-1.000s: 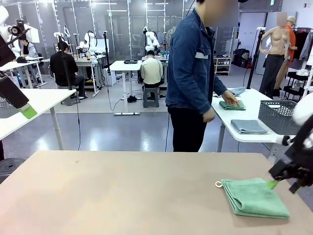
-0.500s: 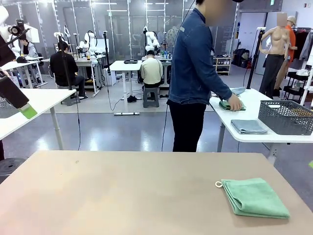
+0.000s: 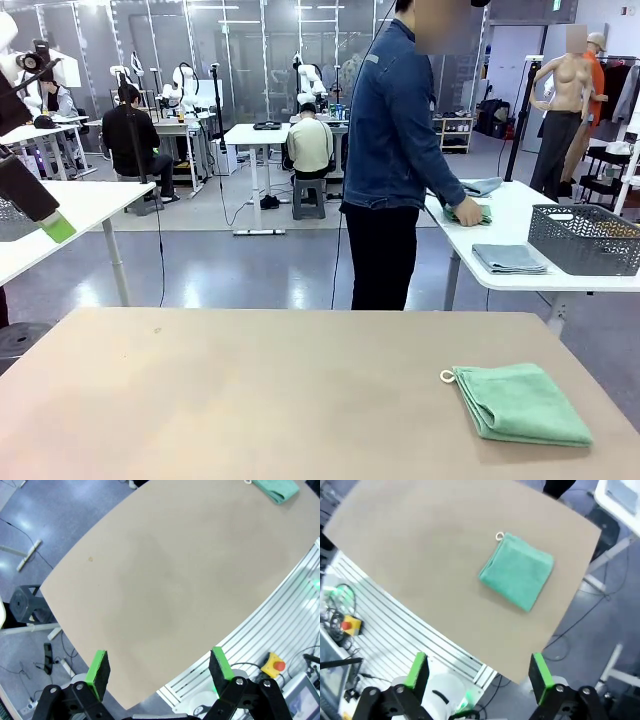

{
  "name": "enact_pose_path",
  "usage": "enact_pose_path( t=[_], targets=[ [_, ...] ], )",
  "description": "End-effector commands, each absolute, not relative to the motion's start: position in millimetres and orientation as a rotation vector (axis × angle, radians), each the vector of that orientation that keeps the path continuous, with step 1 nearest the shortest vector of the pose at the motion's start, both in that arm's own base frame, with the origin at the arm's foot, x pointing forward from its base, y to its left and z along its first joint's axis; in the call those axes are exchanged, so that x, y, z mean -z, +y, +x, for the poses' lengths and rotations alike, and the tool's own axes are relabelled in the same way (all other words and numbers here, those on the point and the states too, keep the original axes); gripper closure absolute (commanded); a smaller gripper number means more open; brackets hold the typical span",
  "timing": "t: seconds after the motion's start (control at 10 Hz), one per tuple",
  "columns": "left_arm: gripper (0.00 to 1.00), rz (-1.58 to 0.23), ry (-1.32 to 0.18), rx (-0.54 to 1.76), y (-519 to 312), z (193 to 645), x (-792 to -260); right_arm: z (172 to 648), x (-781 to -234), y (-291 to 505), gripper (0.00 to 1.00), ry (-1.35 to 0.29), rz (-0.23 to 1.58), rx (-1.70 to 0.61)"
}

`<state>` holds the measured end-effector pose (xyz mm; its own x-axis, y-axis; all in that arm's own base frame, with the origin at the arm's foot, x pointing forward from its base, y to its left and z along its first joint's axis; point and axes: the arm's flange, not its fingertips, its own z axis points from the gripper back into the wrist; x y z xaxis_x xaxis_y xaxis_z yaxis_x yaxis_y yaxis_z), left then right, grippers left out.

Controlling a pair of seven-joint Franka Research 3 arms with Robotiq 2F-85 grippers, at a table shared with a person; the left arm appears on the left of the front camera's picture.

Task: Fold the towels and place them in the basket.
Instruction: When a person lays out a Towel with hook on the table, fold it in half twice.

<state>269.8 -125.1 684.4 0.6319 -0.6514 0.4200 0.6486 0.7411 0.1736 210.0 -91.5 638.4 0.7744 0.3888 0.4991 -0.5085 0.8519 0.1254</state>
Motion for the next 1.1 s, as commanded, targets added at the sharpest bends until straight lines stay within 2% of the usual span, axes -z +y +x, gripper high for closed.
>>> enact_pose_path(
  t=[0.0, 1.0],
  targets=[
    [0.00, 0.019, -0.497, 0.732, -127, 271, -685, 200, -648, -88, 0.00, -0.520, 0.226, -0.493],
    [0.00, 0.019, -0.497, 0.732, -127, 271, -685, 192, -661, -87, 0.00, -0.550, 0.224, -0.517]
  ],
)
